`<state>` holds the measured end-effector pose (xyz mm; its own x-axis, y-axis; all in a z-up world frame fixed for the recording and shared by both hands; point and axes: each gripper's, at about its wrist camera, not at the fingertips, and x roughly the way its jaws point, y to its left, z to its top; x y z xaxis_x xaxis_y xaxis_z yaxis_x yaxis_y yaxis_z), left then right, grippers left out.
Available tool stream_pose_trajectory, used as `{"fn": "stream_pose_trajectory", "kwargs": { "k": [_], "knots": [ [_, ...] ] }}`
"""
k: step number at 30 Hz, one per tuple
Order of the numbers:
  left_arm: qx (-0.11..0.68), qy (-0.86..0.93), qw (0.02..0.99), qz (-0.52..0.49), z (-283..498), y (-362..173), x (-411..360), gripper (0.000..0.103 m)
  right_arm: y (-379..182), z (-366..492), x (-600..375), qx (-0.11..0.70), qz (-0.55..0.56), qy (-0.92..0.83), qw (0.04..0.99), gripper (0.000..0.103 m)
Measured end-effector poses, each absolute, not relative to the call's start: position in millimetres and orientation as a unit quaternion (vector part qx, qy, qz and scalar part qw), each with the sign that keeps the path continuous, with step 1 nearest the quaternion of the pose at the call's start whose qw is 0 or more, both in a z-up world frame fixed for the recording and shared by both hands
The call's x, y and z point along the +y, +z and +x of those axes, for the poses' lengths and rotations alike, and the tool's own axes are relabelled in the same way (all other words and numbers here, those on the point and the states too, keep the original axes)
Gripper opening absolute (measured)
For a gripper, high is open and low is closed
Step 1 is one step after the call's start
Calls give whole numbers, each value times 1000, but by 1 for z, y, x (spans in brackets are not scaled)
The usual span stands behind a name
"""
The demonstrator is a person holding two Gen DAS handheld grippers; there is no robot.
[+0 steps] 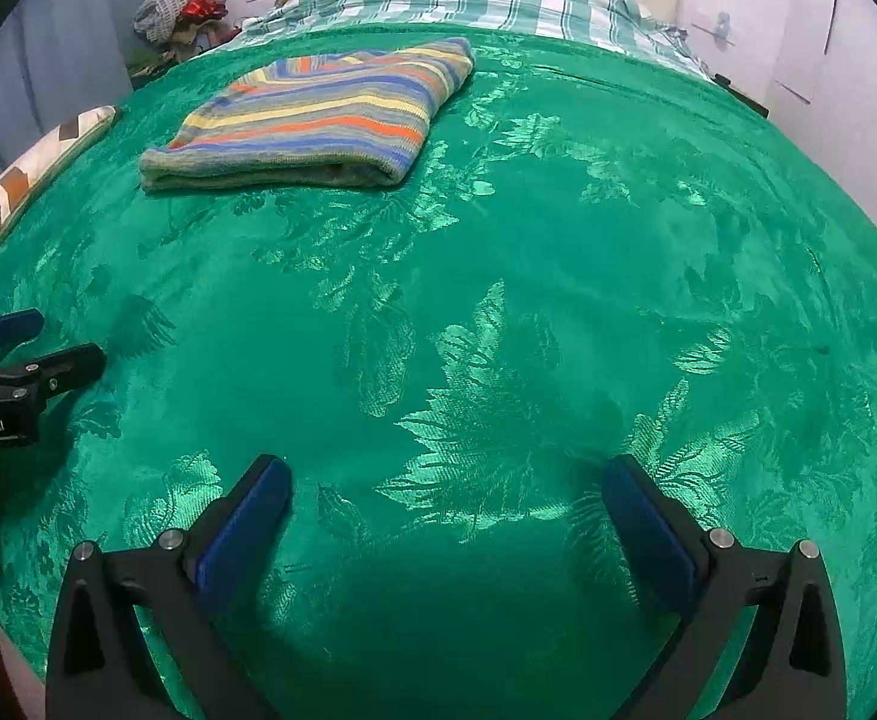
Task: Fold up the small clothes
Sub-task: 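Open the left tool and withdraw both tools from the folded sweater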
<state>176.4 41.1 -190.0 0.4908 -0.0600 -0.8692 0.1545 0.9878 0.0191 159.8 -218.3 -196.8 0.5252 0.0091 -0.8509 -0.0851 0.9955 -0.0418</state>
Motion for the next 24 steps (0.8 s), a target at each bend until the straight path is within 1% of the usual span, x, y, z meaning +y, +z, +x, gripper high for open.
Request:
{"fn": "stream_pose_trajectory", "kwargs": {
  "k": [24],
  "knots": [
    [520, -52, 850, 61, 182, -197, 34, 103, -201, 164, -213, 495, -57, 22, 867, 103]
  ]
}}
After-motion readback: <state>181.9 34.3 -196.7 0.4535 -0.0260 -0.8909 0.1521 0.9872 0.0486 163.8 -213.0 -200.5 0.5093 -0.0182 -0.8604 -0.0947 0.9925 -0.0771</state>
